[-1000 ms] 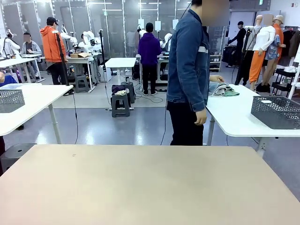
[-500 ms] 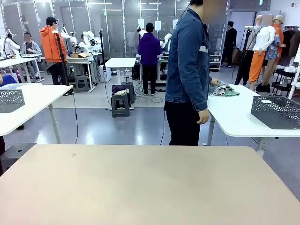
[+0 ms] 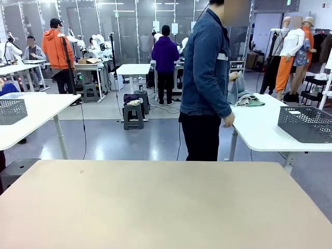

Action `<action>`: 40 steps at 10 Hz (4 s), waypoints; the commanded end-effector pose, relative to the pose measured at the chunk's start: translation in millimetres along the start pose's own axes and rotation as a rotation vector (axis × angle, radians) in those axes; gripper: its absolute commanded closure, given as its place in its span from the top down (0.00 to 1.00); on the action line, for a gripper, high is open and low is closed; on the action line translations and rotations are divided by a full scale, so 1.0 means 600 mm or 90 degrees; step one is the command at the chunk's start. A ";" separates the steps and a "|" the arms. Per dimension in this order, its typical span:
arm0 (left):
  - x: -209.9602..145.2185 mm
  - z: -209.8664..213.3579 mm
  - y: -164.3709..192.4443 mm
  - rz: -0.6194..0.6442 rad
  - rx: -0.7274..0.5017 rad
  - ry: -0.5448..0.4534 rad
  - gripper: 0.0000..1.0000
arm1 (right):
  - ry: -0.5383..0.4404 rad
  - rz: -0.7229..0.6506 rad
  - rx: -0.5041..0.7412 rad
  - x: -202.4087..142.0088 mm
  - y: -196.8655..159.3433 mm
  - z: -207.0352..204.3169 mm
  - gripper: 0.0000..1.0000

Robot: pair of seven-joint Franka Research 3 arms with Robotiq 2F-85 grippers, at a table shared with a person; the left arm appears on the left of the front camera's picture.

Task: Fold the towels and place them in the basket.
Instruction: When a person lays out a Towel with hook on the table, fold it in half twice.

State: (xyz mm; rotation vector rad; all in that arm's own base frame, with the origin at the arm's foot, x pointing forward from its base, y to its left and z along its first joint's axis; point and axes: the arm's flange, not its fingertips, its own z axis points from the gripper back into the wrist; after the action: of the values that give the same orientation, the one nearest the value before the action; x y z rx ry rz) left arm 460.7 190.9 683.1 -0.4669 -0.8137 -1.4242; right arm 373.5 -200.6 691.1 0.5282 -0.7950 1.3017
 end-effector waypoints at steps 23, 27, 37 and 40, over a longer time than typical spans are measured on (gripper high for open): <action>0.001 0.000 -0.001 -0.001 0.000 0.000 1.00 | 0.000 -0.002 0.000 0.000 0.000 0.000 1.00; 0.001 0.000 -0.001 -0.001 0.000 0.000 1.00 | 0.000 -0.002 0.000 0.000 0.000 0.000 1.00; 0.001 0.000 -0.001 -0.001 0.000 0.000 1.00 | 0.000 -0.002 0.000 0.000 0.000 0.000 1.00; 0.000 0.000 0.000 0.000 0.000 0.000 1.00 | 0.000 0.000 0.000 0.000 0.000 0.000 1.00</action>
State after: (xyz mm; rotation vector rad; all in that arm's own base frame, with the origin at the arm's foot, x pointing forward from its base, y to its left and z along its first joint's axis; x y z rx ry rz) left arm 460.7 190.9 683.1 -0.4669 -0.8137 -1.4242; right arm 373.9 -200.7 690.7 0.5288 -0.7943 1.3011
